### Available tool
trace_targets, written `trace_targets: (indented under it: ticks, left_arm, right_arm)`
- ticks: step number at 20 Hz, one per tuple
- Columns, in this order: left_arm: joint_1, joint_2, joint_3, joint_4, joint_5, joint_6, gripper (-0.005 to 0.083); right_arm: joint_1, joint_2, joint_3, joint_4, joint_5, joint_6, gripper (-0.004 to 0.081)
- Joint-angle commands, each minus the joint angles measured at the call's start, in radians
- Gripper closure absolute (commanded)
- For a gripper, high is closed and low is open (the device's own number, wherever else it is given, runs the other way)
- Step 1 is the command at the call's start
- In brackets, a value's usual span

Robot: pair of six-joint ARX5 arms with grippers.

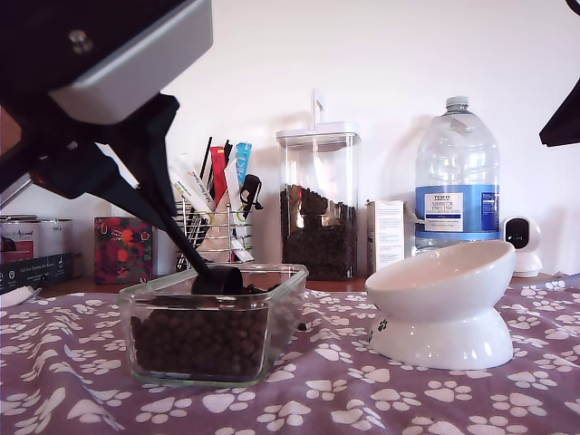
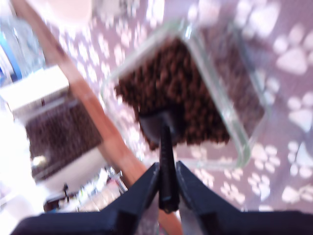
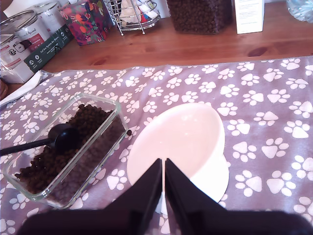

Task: Measure one spoon of cat food and pour it into the food bowl

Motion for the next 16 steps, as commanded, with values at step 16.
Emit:
trace_targets:
  ticks: [16]
  left_arm:
    - [-0.008, 0.005, 0.074, -0.218, 0.051, -0.164, 0.0793]
  right_arm:
    - [0.004, 0.004, -0.024, -0.008, -0.008, 0.027, 0.078]
